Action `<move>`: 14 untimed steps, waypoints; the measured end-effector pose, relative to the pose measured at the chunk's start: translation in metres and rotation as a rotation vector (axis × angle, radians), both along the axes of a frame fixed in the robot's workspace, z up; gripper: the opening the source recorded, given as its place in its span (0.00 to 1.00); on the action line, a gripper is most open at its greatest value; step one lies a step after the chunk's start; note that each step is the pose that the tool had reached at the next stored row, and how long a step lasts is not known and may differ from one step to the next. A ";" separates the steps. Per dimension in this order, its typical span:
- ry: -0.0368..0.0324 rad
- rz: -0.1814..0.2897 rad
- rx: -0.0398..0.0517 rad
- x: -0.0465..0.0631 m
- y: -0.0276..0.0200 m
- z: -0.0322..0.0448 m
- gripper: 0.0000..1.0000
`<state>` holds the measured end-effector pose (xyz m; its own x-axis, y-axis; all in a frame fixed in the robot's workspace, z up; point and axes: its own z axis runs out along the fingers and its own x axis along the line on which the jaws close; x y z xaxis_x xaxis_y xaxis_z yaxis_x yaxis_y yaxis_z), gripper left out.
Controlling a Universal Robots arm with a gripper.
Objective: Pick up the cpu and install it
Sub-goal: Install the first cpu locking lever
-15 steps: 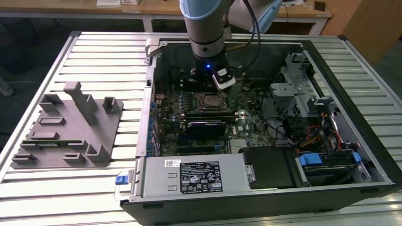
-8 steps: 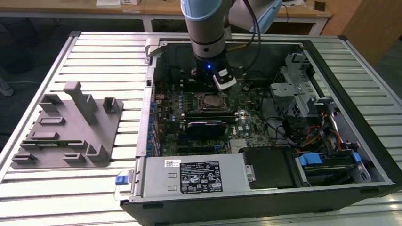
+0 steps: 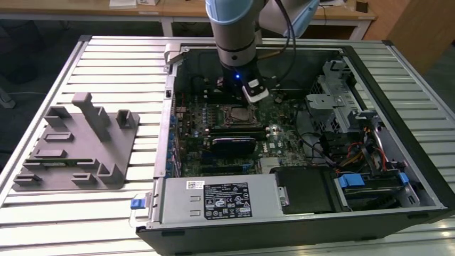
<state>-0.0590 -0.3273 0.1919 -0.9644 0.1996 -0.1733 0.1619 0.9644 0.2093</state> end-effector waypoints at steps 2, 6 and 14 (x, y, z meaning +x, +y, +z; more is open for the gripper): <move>0.0000 0.000 0.0002 0.000 -0.0008 0.0000 0.11; 0.0001 0.000 0.0014 0.000 -0.0028 0.0000 0.11; 0.0001 0.000 0.0044 0.000 -0.0067 0.0001 0.11</move>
<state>-0.0587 -0.3340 0.1920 -0.9644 0.2005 -0.1723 0.1621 0.9634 0.2136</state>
